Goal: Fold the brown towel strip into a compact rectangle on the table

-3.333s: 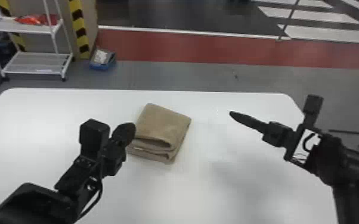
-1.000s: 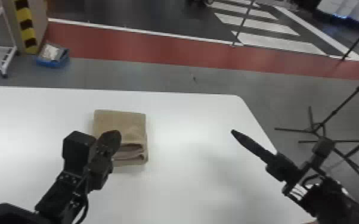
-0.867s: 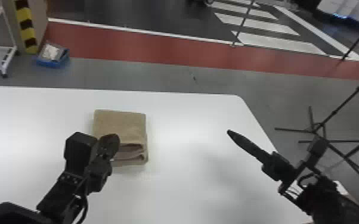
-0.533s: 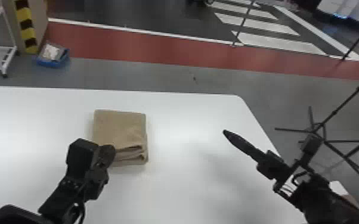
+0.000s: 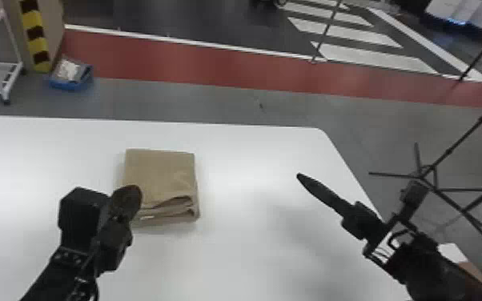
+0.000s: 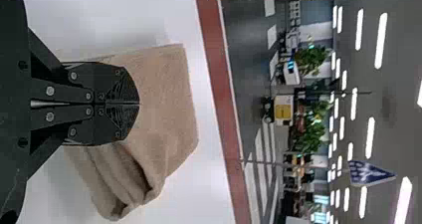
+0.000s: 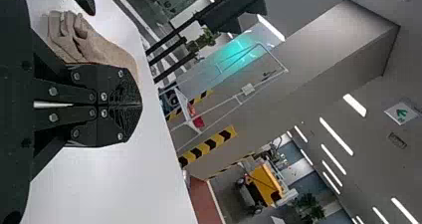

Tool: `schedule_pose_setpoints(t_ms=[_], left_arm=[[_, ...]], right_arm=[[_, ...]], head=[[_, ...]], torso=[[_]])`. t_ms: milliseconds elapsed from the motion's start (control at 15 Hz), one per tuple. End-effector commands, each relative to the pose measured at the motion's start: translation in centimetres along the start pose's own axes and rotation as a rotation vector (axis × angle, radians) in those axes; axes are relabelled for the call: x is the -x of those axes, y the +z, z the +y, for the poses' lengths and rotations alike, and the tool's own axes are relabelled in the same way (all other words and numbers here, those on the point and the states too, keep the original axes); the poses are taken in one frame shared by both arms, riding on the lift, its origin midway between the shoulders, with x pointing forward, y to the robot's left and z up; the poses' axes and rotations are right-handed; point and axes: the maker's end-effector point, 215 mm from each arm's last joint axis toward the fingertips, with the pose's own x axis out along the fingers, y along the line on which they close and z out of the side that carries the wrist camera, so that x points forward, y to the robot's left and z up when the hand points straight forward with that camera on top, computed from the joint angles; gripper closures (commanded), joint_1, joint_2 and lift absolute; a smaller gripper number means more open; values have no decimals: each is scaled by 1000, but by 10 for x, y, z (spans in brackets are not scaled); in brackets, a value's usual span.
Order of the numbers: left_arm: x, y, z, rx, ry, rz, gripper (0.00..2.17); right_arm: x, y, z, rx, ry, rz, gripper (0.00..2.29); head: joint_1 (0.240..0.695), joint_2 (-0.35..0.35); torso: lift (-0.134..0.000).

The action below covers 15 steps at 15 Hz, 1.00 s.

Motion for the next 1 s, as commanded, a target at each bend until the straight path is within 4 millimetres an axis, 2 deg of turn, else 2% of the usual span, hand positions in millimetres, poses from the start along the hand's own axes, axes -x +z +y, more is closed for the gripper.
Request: schedule_pose_setpoints(t_ms=[0,67,133,200,267,467,600,800,933], left_arm=[[27,48,29,15,65,-137,1565],[39,65,44,25,101,-194,1308],[47,71,57,30,129,-215,687],[53,77,71,34,159,-239,60],[57,77,85,40,205,-244,-2],[79,86,118,55,298,-318,16],[86,74,131,51,326,-300,12],[105,68,148,26,371,-311,19],[115,64,157,24,390,-322,22]], right_arm=[[-17,8,22,1,23,-6,1153],[-27,12,34,25,17,-5,535],[-36,8,47,66,15,18,70],[-43,5,56,116,-11,37,-2],[-48,4,61,173,-60,37,-1],[-57,2,71,317,-236,0,63],[-64,-6,86,399,-295,-9,63],[-71,-38,102,359,-328,12,63],[-68,-42,104,343,-368,-23,63]], head=[[695,-350],[695,-344],[695,-323],[695,-303],[695,-277],[695,-191],[695,-164],[695,-97],[695,-62]], torso=[[-117],[-117],[-117],[-117],[-117],[-117],[-117],[-117],[-117]])
